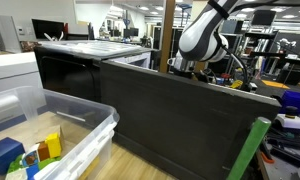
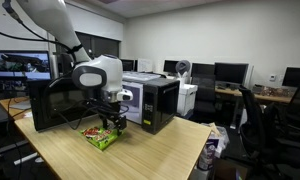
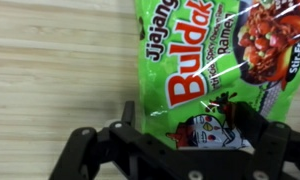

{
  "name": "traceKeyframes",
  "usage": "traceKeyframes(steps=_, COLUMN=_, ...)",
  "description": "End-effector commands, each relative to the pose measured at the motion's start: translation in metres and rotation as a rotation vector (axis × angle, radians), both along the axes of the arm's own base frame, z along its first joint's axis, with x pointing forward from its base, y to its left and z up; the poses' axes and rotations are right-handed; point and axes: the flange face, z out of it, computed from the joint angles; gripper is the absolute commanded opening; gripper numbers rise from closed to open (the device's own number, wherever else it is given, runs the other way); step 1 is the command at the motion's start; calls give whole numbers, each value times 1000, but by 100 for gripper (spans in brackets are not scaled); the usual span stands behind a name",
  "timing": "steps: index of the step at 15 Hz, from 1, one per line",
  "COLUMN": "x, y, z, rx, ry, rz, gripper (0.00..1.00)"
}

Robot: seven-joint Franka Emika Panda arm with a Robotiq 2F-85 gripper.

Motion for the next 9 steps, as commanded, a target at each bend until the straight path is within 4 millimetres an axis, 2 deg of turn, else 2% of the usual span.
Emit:
traceKeyframes(steps=1, x=-4, y=-6, z=-9, rx=18, ry=-9, rz=13, gripper=100)
traceKeyframes(steps=9, x=-17, y=-4, z=-21, rx=71, ry=26, rz=-24, gripper=100)
